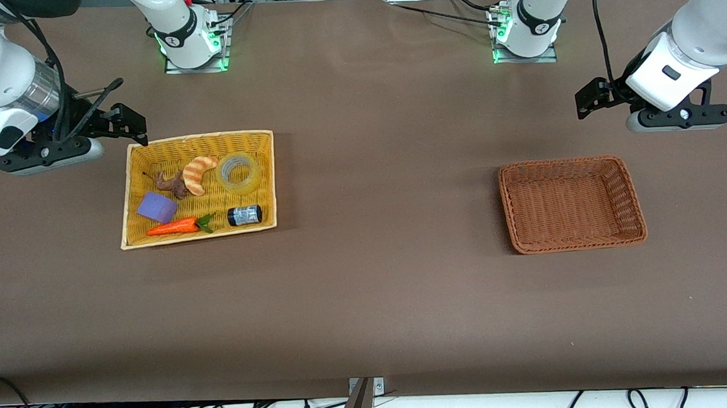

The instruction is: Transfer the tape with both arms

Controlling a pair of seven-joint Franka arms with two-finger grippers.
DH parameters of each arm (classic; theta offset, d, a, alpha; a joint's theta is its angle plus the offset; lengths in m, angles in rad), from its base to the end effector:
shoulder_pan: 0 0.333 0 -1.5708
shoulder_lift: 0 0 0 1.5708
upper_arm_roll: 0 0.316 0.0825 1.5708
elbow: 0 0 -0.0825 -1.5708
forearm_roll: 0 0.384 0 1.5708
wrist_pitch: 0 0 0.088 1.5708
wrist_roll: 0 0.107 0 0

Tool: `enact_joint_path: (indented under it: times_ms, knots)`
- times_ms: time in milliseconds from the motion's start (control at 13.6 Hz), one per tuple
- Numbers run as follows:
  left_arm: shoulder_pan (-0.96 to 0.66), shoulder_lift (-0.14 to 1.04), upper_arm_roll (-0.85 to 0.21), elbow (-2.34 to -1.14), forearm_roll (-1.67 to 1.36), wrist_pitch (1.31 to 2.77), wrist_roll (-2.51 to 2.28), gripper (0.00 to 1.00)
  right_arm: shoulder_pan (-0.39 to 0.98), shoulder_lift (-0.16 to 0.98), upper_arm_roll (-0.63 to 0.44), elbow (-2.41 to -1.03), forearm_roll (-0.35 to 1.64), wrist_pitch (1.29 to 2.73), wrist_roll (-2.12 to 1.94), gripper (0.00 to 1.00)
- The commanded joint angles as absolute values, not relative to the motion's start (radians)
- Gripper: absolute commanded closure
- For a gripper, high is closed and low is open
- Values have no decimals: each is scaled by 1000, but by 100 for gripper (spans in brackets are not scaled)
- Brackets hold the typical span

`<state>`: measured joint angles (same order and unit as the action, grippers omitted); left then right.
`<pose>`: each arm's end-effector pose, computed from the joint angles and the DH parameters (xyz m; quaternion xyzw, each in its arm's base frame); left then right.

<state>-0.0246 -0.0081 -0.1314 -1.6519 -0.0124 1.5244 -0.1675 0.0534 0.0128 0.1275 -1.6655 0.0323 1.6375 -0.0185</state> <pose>0.5367 -0.0861 0.5872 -0.9982 -0.0059 0.0598 0.0040 0.5511 0.1037 0.5784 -0.9948 -0.0981 0.0216 0.0152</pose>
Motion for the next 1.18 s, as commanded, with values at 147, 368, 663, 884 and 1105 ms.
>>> enact_joint_path:
  times_ms: [147, 368, 663, 884, 1105]
  knots:
    - [-15, -23, -130, -1624, -12, 1473, -121, 0, 40, -25, 133, -1689, 34, 1609, -37, 0]
    - [-14, -12, -124, -1617, -11, 1479, -120, 0, 38, -25, 133, -1689, 34, 1611, -40, 0]
    - [9, -9, -129, -1606, 5, 1479, -94, 0, 38, -25, 133, -1692, 29, 1608, -40, 0]
    - [14, -3, -130, -1603, 12, 1479, -92, 0, 38, -26, 135, -1700, 18, 1608, -38, 0]
    - [2, 2, -143, -1595, 15, 1479, -101, 0, 38, -26, 135, -1701, 17, 1608, -38, 0]
